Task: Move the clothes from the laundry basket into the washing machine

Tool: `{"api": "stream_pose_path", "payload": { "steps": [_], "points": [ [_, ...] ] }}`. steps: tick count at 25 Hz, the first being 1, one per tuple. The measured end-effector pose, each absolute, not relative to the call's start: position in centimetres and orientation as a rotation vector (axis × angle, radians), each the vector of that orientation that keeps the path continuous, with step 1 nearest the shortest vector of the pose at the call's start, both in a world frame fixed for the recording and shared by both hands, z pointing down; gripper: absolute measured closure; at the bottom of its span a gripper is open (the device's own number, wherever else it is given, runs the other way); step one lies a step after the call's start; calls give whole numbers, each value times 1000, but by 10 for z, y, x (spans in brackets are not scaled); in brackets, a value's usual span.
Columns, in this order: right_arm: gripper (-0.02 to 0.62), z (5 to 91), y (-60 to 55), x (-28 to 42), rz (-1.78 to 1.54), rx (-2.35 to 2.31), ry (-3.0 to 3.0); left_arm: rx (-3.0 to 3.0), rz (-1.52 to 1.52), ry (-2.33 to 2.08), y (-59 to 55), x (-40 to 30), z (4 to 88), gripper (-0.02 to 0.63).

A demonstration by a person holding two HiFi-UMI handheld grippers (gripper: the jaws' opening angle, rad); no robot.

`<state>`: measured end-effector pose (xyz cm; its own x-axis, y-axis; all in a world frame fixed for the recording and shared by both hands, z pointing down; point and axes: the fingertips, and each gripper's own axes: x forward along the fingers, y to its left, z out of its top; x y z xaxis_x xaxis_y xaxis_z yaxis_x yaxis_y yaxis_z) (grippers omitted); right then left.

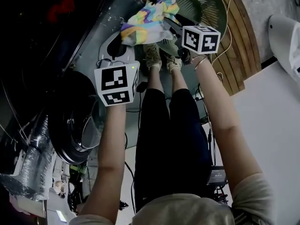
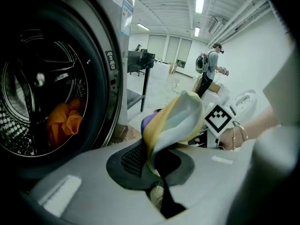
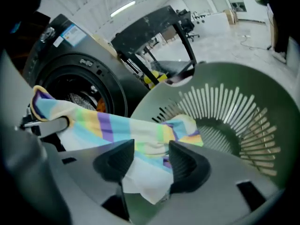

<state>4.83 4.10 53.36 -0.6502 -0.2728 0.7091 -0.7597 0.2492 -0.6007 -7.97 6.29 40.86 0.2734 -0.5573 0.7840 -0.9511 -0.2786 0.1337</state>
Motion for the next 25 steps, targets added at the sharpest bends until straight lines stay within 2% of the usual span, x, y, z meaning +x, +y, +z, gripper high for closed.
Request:
{"api": "stream_pose_path", "payload": {
  "steps": [5,8,14,17,18,19,22,24,25],
  "points": [
    [328,579,66,48,1621,964,-1855,1904,807,-1389,65,-89,409,578],
    [325,596,55,58,1493,1015,-1855,1928,807,-1373,67,-83,405,578],
    [325,618,25,37,1210,823,-1977,1911,764,-1364,74,-76,398,578],
    [327,622,17,18,1236,724,-2038,1900,740,-1376,73,-76,399,578],
    [347,621,16,11,1268,699,-2056,1900,738,-1377,73,-76,399,578],
    [408,619,15,7,1284,683,-2075,1903,737,-1375,73,-76,398,578],
    [527,613,7,1,1246,683,-2127,1918,737,-1366,71,-73,399,578],
    [577,606,4,0,1214,687,-2152,1915,743,-1366,71,-73,400,578],
    [580,601,3,0,1208,694,-2161,1911,748,-1367,71,-74,401,578]
  ]
}}
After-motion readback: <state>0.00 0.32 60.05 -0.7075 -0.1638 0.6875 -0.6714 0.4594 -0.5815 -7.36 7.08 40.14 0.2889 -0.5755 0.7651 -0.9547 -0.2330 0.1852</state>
